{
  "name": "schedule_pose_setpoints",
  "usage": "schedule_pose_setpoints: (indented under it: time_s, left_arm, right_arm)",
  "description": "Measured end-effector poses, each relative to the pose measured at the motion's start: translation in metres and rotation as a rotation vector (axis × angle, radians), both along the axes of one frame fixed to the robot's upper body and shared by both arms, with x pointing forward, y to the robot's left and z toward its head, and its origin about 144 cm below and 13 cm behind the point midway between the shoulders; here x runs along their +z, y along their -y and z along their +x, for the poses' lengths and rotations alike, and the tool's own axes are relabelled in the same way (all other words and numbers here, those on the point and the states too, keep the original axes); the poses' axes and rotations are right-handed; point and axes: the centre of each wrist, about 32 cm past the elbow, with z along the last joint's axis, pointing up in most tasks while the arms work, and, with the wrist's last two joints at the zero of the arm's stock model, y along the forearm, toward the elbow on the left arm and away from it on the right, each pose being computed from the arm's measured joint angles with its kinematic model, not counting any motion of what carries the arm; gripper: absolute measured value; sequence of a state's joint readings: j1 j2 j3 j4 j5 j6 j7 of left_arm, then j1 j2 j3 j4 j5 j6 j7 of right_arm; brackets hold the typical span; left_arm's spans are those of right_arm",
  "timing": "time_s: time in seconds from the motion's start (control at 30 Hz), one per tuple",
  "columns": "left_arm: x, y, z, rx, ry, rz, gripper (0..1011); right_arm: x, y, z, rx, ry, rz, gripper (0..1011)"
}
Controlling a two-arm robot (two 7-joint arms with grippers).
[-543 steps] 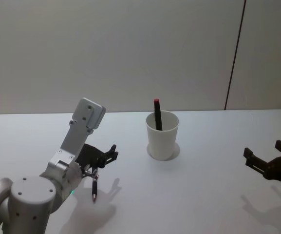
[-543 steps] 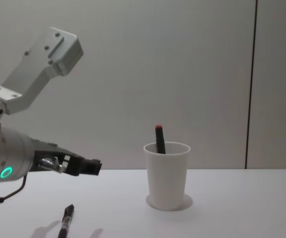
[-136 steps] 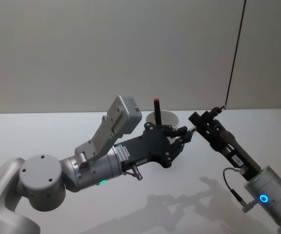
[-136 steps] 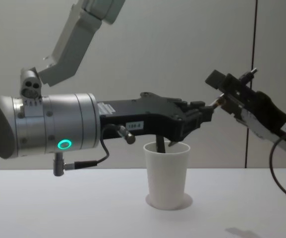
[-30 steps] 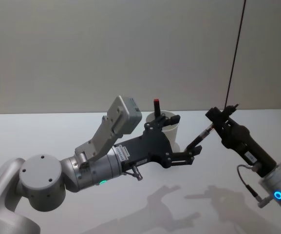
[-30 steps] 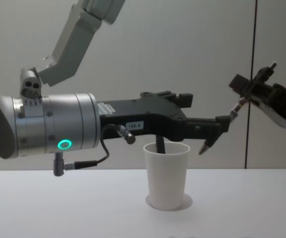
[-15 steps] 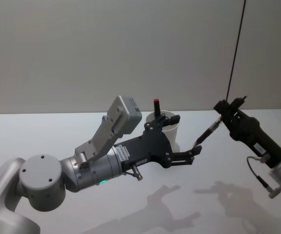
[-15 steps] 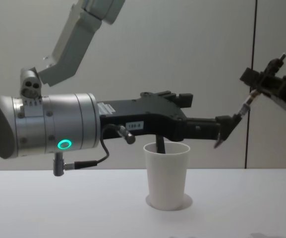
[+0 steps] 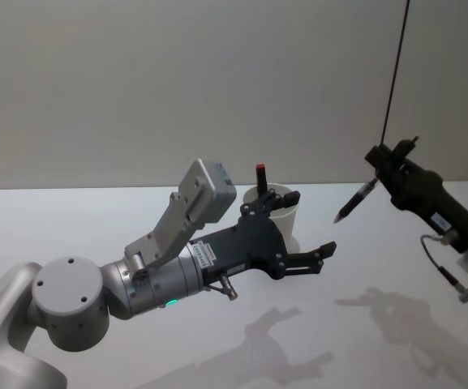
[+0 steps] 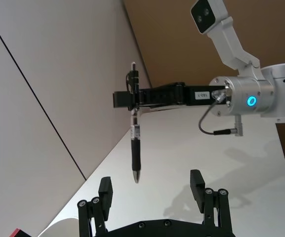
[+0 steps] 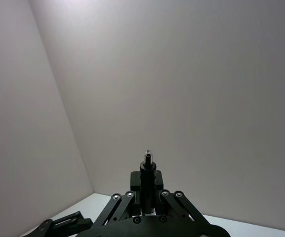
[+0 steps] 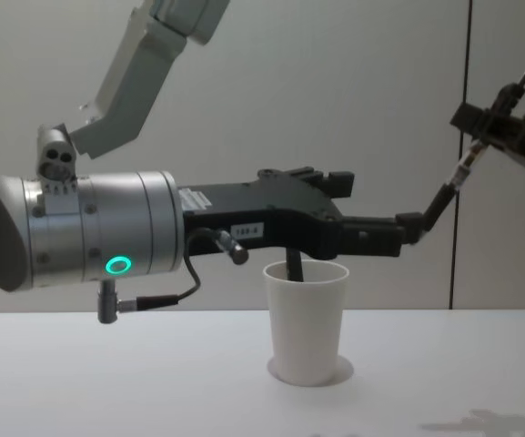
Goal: Place the pen into the pen holder.
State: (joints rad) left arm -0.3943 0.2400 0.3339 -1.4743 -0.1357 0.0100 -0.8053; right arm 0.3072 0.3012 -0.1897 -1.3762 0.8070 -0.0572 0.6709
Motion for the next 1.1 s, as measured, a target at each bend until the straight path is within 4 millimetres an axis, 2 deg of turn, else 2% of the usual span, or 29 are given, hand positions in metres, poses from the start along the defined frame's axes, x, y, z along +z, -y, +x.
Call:
schedule_pose_setpoints:
  time_s: [0.53, 1.1]
  left_arm:
    - [0.000, 0.000, 0.000, 0.000, 0.000, 0.000, 1000]
    - [0.000, 0.000, 0.000, 0.000, 0.000, 0.000, 1000]
  right_arm:
    - [0.017, 0.009, 0.033, -0.008, 0.025, -0.048, 131]
    - [0.023, 0.006, 0.071, 0.020, 0.017, -0.077, 132]
